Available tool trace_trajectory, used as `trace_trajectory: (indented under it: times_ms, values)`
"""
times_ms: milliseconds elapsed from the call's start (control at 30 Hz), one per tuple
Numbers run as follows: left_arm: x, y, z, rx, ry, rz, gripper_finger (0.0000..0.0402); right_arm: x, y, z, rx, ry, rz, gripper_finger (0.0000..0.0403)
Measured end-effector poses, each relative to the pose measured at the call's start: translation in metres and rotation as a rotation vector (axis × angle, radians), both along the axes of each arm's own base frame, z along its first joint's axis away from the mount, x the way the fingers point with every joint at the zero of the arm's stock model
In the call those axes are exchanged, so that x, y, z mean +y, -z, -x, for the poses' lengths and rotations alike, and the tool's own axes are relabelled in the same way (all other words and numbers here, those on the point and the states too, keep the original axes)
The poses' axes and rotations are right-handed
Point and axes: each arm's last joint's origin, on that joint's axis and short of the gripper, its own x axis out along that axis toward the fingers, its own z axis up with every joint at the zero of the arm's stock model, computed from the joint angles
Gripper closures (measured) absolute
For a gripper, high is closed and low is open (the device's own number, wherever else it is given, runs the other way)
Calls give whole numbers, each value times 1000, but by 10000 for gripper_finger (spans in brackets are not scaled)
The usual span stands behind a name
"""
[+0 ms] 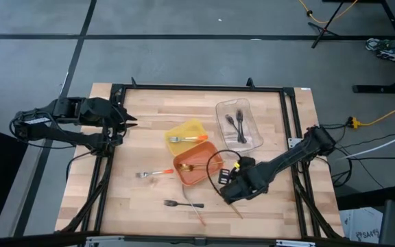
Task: Sort silverware by color (type)
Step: Put the gold fork into the orange bin
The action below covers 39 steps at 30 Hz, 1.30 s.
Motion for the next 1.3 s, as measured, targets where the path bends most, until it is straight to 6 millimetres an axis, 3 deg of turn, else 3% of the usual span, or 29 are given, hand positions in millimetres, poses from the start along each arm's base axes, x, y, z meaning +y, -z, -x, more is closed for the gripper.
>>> trace_trajectory:
  times_ms: [133,467,800,1300]
  values:
    - [0,0,0,0,-1,1,324,-2,15,2,138,32,70,329]
    - [0,0,-1,-6,-21,23,324,-18,46,-5,292,17,210,329]
    - [0,0,-1,-7,-23,24,324,-26,99,10,329,20,263,329]
    - [0,0,-1,-7,-22,23,325,-33,150,23,224,37,249,329]
